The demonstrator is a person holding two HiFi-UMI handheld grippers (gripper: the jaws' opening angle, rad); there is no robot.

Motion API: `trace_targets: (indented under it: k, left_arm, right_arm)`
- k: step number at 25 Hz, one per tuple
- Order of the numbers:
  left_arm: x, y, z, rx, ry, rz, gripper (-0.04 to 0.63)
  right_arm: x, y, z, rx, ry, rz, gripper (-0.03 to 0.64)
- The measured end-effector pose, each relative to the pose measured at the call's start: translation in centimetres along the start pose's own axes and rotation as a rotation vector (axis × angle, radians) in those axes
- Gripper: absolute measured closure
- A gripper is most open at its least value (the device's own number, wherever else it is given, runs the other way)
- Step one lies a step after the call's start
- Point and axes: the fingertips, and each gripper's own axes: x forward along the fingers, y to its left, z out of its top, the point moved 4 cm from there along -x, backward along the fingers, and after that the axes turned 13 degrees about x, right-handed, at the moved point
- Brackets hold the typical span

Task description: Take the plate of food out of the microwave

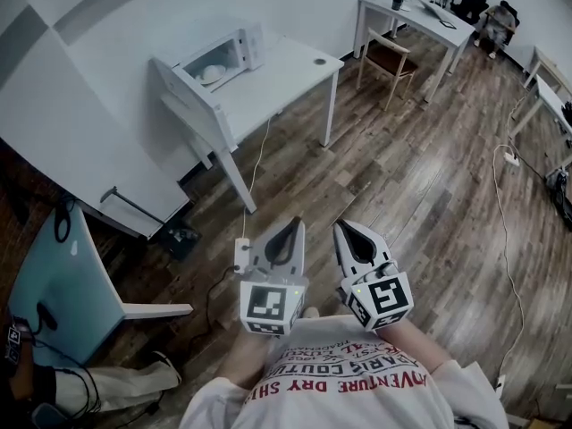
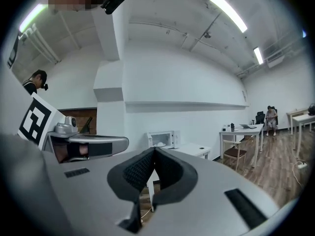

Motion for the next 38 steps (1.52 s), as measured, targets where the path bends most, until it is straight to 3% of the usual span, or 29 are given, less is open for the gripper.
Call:
trace_targets:
  k: [5,13,18,31,38]
  left_arm:
    - [1.1,1.0,-1.2,-0.036,0.016,-0.008,0.589]
    - [5.8,3.0,-3.9,-0.129,0.099,0.039,0.589]
    - [10.9,5.2,-3.9,-0.177,0.104,0.127,0.589]
    - [28.8,8.5,-1.2,-0.216,0.116,0.349,0.589]
    - [35.8,9.6,-2.3,-0.245,0.155,0.371,0.589]
  right_arm:
    - [1.4,-0.7,-0.3,0.010,0.012,-0.025,0.607]
    - [6.1,-5.0,-0.6,-0.004,0.070,-0.030,0.607]
    - [11.3,-9.0,1.1,-0.001,0.073,0.059,0.606]
    - [24.3,-23.2,7.7,-0.027,0.164,0.278,0.607]
    - [30.5,-27.9,9.0,0.048,0.200,0.318,0.607]
